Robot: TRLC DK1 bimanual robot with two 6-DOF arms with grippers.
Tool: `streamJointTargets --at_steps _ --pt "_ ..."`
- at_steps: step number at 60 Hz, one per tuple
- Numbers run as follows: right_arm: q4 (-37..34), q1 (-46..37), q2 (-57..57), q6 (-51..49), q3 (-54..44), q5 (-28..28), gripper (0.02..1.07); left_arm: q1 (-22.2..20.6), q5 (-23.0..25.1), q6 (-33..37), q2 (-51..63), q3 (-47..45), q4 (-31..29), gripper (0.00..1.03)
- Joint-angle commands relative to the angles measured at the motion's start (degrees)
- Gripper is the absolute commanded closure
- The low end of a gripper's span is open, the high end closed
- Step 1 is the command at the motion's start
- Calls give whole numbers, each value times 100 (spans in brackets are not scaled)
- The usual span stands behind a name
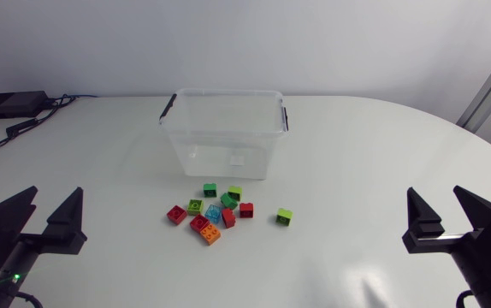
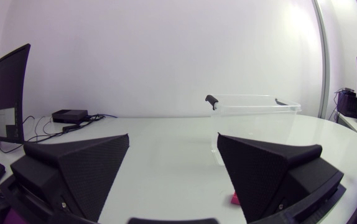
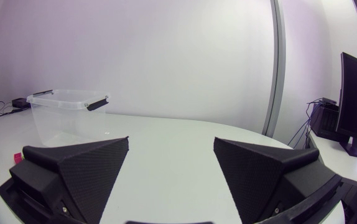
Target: Place the duplo bricks in the container
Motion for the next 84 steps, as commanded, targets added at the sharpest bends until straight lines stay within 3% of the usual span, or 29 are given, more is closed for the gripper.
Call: streamJointTargets --at_steps 1,29,55,69,84 --pt "-6 20 17 76 -126 -10 8 -52 -26 -128 -67 -95 32 5" --pt "12 99 -54 68 -117 -1 8 -87 -26 -101 -67 -25 -21 5" --pt "-76 152 131 59 226 16 8 -140 -26 -137 197 617 -390 6" --pt "-190 293 746 59 727 16 8 -175 -17 -312 1251 1355 -610 6" --pt "-182 592 1739 59 1307 43 8 -324 -8 -453 3308 2357 -970 6"
